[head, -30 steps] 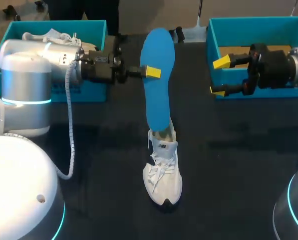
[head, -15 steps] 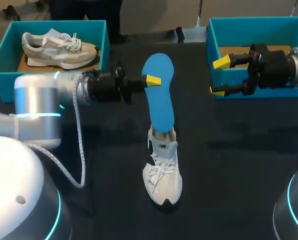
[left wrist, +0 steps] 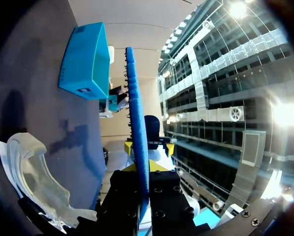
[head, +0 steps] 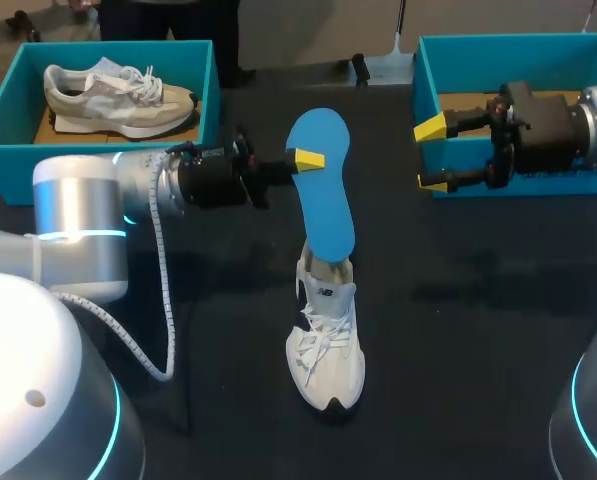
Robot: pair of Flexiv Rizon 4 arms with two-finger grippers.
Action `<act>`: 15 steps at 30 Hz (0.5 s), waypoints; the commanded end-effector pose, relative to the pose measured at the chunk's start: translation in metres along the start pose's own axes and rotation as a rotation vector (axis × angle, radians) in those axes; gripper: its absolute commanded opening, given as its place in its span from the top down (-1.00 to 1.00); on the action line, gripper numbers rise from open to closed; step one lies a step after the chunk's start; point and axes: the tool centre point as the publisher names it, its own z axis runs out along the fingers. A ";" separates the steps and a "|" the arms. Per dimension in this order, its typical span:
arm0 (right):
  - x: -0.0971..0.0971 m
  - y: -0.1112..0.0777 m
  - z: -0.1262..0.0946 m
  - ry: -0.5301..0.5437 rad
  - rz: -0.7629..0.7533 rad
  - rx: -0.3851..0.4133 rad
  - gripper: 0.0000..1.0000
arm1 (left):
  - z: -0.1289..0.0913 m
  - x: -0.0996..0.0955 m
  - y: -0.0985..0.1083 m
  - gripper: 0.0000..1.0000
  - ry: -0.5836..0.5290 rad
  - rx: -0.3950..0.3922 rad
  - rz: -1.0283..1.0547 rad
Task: Take the shoe out of the shoebox, open the shoe tongue, remove and reinsert the insole, then place the shoe into the shoebox
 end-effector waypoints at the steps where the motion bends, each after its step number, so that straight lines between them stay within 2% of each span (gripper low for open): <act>1: 0.014 -0.004 0.003 -0.111 -0.004 -0.017 -1.00 | 0.006 0.009 0.001 1.00 -0.040 0.023 0.001; 12: 0.045 0.000 0.027 -0.409 0.001 -0.059 -1.00 | 0.006 0.009 0.001 1.00 -0.040 0.023 0.001; 15: 0.052 0.001 0.032 -0.506 0.044 -0.082 -1.00 | 0.006 0.009 0.001 1.00 -0.040 0.023 0.001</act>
